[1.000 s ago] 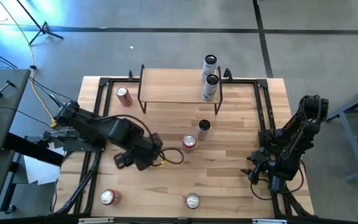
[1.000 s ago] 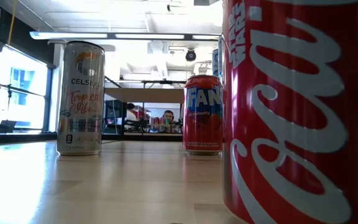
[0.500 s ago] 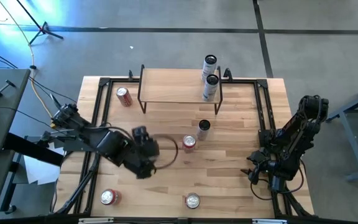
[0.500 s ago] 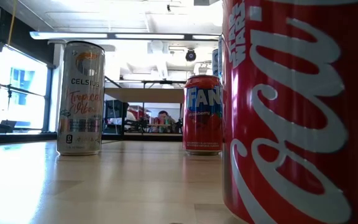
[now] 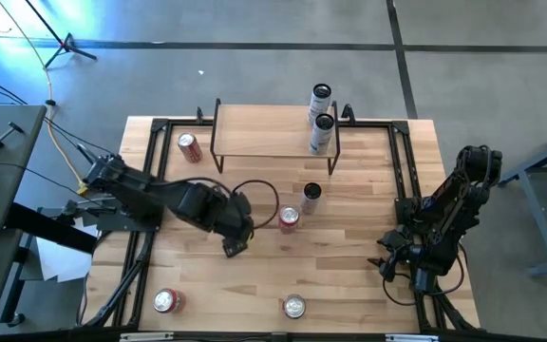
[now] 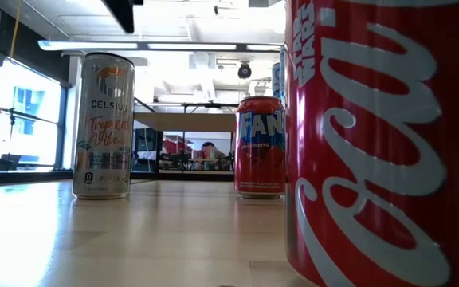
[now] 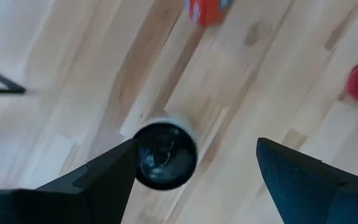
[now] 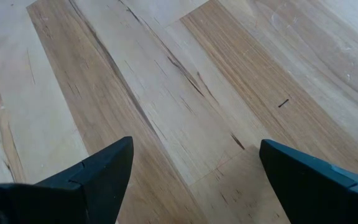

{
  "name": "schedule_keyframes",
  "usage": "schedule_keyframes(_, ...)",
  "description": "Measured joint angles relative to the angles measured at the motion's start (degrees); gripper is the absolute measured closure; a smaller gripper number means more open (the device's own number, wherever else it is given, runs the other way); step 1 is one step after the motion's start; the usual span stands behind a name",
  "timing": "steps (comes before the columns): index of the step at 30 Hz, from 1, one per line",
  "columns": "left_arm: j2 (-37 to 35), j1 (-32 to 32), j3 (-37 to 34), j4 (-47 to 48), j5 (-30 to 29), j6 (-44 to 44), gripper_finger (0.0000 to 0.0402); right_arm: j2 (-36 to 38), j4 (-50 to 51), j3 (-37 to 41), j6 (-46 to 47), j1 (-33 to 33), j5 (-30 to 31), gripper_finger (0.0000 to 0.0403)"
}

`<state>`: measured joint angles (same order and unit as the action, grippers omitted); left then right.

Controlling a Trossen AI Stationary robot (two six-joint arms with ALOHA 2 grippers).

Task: Place canned beverage on shelf
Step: Put the left white yellow soda can on the shelf

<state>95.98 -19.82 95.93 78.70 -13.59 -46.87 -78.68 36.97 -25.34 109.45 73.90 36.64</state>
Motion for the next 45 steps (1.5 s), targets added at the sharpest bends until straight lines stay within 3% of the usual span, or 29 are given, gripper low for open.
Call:
schedule_keyframes(10,0.0,3.4,-5.3,1.2,4.0,1.0,0.0089,0.0,0.0,0.0,0.0,0.0,0.0,0.0064)
schedule_keyframes(45,3.0,6.0,-5.3,1.1,12.1,0.5,0.0103,0.0,0.0,0.0,0.0,0.0,0.0,0.0064)
